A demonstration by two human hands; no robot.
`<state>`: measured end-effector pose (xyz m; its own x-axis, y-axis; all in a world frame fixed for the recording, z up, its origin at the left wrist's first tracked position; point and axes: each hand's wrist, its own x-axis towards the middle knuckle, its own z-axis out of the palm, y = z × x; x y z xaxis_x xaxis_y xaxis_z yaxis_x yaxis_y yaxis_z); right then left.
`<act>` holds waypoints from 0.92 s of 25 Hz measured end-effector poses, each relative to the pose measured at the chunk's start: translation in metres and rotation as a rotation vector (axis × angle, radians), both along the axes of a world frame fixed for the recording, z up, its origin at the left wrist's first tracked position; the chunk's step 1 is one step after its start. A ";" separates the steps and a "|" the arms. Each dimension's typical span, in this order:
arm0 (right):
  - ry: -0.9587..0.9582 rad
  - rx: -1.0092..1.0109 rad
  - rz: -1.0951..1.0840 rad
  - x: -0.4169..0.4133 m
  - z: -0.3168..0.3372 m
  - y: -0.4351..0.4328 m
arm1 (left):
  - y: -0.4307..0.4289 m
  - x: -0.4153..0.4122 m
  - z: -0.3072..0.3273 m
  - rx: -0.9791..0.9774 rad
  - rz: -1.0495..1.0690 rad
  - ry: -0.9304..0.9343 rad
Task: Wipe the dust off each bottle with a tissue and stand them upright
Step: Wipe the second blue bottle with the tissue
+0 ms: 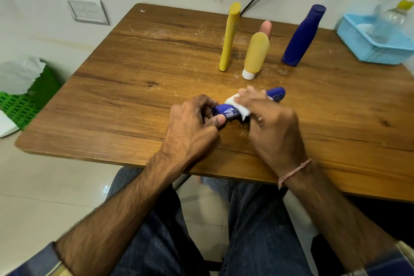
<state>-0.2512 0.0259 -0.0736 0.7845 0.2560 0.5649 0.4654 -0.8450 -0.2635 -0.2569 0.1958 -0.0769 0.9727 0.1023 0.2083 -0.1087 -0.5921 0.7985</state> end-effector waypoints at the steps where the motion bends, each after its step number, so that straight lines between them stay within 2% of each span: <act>1: -0.007 -0.023 0.090 -0.008 -0.005 0.009 | 0.000 0.000 0.000 0.003 -0.004 -0.012; 3: -0.006 -0.048 0.181 -0.011 -0.007 0.009 | 0.000 0.000 -0.002 -0.006 -0.008 -0.028; 4: -0.011 -0.041 0.155 -0.005 -0.004 0.000 | 0.000 0.001 -0.002 -0.015 -0.006 -0.026; 7: -0.002 0.066 -0.069 0.020 0.008 -0.030 | 0.000 0.002 -0.002 -0.037 -0.007 -0.048; 9: 0.031 0.095 -0.133 0.029 0.011 -0.033 | -0.001 0.001 -0.001 -0.054 -0.022 -0.083; 14: 0.060 0.066 0.053 0.013 0.006 0.006 | -0.002 0.001 -0.005 -0.115 0.009 -0.058; 18: 0.053 -0.067 0.232 0.009 0.006 0.005 | -0.002 0.001 -0.004 -0.099 0.018 -0.042; 23: 0.055 0.047 -0.012 0.030 0.011 -0.020 | 0.000 0.002 -0.002 -0.083 0.035 -0.025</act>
